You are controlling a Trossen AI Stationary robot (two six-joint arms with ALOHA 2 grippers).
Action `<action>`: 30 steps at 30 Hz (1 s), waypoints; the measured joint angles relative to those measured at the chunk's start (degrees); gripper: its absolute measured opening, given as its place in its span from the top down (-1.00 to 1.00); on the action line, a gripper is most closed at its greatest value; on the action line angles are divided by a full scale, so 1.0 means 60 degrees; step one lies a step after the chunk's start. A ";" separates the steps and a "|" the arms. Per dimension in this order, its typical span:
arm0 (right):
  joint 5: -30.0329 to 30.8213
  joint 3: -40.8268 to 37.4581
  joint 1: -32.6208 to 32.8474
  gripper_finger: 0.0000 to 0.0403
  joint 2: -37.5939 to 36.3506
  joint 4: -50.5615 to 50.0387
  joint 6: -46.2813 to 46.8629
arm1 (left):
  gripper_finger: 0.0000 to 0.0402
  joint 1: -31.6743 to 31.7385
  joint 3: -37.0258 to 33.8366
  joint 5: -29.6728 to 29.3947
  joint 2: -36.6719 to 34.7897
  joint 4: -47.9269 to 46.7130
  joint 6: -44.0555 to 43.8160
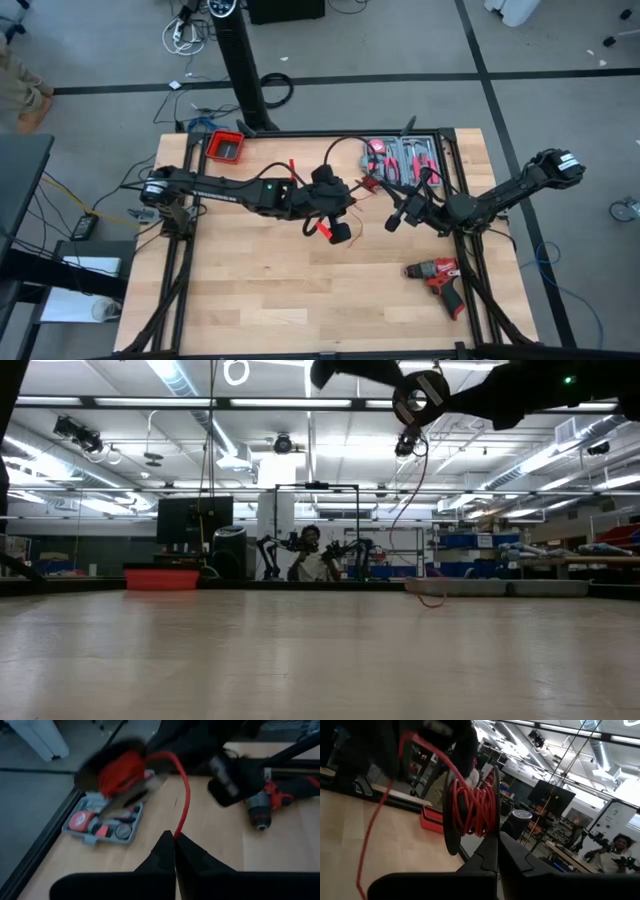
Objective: Coil cords
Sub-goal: Uncoil the red wire from the black spool
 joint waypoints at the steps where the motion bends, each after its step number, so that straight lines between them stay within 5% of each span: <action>1: 0.0000 0.0000 -0.0041 1.00 -0.0004 -0.0068 0.0022 | 1.00 -0.0038 0.0120 0.0001 0.0000 0.0013 0.0070; 30: -0.0608 -0.0002 -0.1083 1.00 0.0714 0.0591 0.1465 | 1.00 -0.0325 0.0210 0.0812 0.1976 0.0187 -0.0183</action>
